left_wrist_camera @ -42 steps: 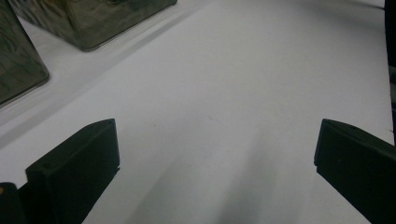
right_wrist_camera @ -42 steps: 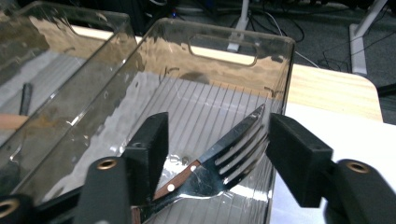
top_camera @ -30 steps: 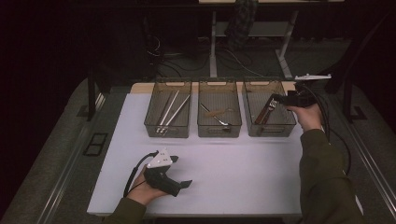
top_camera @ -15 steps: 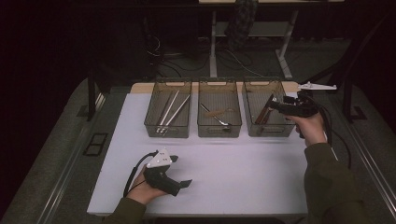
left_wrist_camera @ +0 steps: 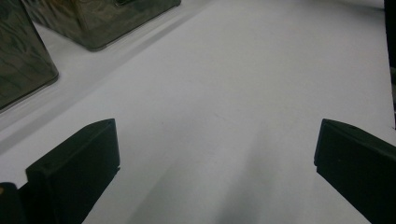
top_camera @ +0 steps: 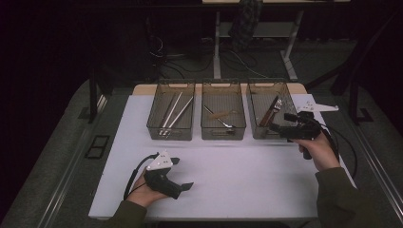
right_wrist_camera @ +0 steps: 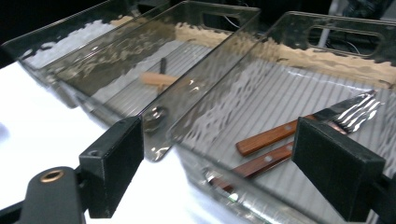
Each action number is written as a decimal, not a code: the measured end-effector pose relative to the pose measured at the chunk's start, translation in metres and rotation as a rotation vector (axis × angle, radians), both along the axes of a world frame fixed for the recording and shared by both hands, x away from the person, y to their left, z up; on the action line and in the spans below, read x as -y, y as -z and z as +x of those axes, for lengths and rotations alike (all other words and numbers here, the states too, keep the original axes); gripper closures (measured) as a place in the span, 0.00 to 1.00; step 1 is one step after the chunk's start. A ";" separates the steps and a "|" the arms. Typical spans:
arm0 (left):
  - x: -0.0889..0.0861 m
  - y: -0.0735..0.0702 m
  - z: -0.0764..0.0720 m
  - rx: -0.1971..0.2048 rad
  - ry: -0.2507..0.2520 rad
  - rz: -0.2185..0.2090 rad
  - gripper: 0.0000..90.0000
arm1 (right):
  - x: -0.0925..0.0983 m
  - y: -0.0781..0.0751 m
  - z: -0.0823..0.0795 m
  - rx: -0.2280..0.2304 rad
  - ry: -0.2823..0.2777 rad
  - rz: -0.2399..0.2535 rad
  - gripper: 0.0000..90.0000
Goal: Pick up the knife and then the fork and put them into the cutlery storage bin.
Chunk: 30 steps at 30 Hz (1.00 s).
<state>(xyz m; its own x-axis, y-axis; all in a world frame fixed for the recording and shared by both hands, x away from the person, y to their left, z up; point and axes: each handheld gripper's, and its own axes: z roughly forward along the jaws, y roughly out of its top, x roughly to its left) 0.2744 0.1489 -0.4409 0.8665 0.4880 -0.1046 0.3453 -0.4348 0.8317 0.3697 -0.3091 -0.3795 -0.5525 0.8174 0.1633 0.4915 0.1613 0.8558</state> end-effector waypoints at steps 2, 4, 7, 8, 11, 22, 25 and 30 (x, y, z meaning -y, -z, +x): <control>0.000 0.000 0.000 0.001 0.000 -0.003 0.00 | -0.002 0.002 -0.008 0.004 -0.015 0.002 0.19; -0.001 0.000 0.000 0.000 -0.002 -0.004 0.00 | -0.005 0.004 -0.016 0.008 -0.037 0.007 0.19; -0.002 0.000 0.001 -0.002 -0.003 -0.005 0.00 | -0.011 0.008 -0.029 0.015 -0.062 0.004 0.18; -0.003 0.000 0.001 -0.003 -0.003 -0.005 0.00 | -0.012 0.010 -0.033 0.016 -0.073 0.003 0.18; -0.003 -0.001 0.000 0.000 -0.006 -0.005 0.00 | -0.016 0.016 -0.043 0.021 -0.096 -0.002 0.18; -0.003 -0.003 -0.003 0.001 0.001 -0.012 0.00 | -0.019 0.045 -0.072 -0.013 -0.143 -0.030 0.18; -0.002 -0.003 -0.004 0.000 0.003 -0.011 0.00 | -0.020 0.051 -0.079 -0.017 -0.159 -0.048 0.18; -0.001 -0.003 -0.004 0.000 0.008 -0.011 0.00 | -0.018 0.056 -0.089 -0.020 -0.174 -0.052 0.19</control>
<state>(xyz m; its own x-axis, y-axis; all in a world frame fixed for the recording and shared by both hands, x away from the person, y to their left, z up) 0.2707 0.1504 -0.4381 0.8704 0.4799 -0.1100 0.3420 -0.4285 0.8363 0.2802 -0.2912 -0.4351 -0.6834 0.7173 0.1359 0.4692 0.2889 0.8345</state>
